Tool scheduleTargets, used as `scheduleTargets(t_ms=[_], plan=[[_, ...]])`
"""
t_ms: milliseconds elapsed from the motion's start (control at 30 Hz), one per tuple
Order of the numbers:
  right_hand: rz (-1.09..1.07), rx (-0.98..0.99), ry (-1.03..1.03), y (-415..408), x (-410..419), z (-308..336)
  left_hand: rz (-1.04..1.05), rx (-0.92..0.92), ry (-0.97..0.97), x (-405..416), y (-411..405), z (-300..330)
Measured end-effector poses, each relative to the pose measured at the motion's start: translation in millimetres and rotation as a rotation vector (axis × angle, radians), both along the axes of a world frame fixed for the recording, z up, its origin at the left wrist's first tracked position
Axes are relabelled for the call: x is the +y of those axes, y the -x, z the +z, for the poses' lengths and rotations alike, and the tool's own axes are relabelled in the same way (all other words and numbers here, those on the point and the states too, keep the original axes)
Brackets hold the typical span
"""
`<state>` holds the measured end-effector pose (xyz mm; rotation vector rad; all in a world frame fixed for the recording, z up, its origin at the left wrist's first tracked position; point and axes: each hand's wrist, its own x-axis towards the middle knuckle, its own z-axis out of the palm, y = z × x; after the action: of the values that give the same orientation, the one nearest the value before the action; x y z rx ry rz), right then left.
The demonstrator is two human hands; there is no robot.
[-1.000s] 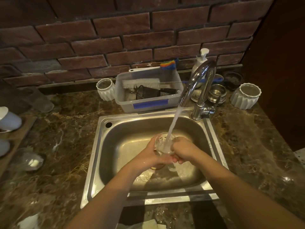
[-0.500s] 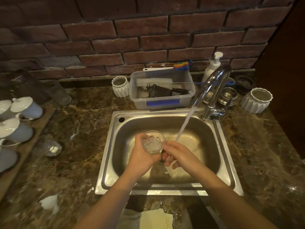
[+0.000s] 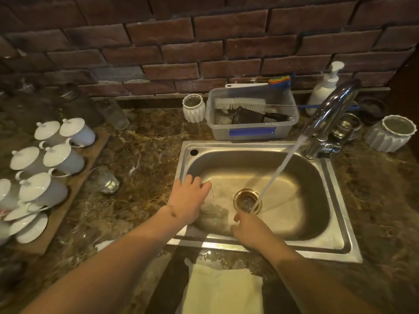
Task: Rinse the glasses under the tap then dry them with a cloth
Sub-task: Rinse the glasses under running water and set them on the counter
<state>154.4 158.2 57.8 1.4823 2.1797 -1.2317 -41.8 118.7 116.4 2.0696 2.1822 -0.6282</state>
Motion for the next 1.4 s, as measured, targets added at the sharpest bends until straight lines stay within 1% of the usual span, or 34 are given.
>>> scheduleTargets(t_ms=[67, 100, 167, 300, 367, 433, 500, 567, 667, 733, 767, 800, 833, 867, 933, 967, 1000, 1067, 1100, 1200, 1400], plan=[[0.173, -0.114, -0.097, -1, -12, -9, -0.016, 0.028, 0.013, -5, 8, -1], [0.238, -0.137, -0.138, -1, -18, -14, -0.007, 0.030, 0.014, -8, 11, -2], [0.303, -0.138, -0.191, -4, -31, -20, 0.035, 0.003, 0.005, -15, 20, -3], [0.280, -0.122, -0.275, -14, -56, -34, 0.132, -0.066, -0.019, -35, 38, -6], [0.267, -0.127, -0.335, -16, -61, -37, 0.210, -0.126, -0.052, -45, 48, -5], [0.257, -0.136, -0.374, -14, -63, -34, 0.269, -0.147, -0.067, -54, 58, -2], [0.254, -0.134, -0.385, -10, -61, -31, 0.292, -0.089, -0.043, -61, 70, 4], [0.261, -0.141, -0.396, -8, -58, -30, 0.296, 0.016, 0.018, -64, 84, 10], [0.271, -0.146, -0.408, -5, -52, -34, 0.208, 0.160, 0.079, -67, 103, 18], [0.259, -0.152, -0.417, -1, -51, -36, 0.166, 0.158, 0.077, -66, 115, 19], [0.238, -0.163, -0.418, 1, -50, -36, 0.194, 0.109, 0.050, -65, 121, 19], [0.214, -0.178, -0.412, 2, -50, -36, 0.264, 0.025, -0.002, -65, 129, 15], [0.202, -0.185, -0.415, 3, -50, -37, 0.370, -0.097, -0.090, -66, 136, 13], [0.202, -0.192, -0.411, 4, -50, -38, 0.510, -0.281, -0.204, -68, 143, 9], [0.202, -0.215, -0.411, 4, -51, -43, 0.809, -0.731, -0.442, -72, 149, 1], [0.185, -0.219, -0.452, 4, -53, -46, 0.922, -0.888, -0.546, -72, 149, -4], [0.187, -0.209, -0.505, 4, -54, -51, 1.004, -0.965, -0.633, -72, 149, -11], [0.196, -0.196, -0.625, 4, -54, -56, 1.094, -1.027, -0.742, -66, 147, -29], [0.198, -0.215, -0.626, 5, -54, -55, 1.114, -1.044, -0.772, -63, 145, -36], [0.165, -0.217, -0.518, 8, -51, -47, 1.160, -1.071, -0.796, -56, 140, -58], [0.138, -0.188, -0.499, 11, -53, -43, 1.142, -1.105, -0.832, -56, 139, -79]])
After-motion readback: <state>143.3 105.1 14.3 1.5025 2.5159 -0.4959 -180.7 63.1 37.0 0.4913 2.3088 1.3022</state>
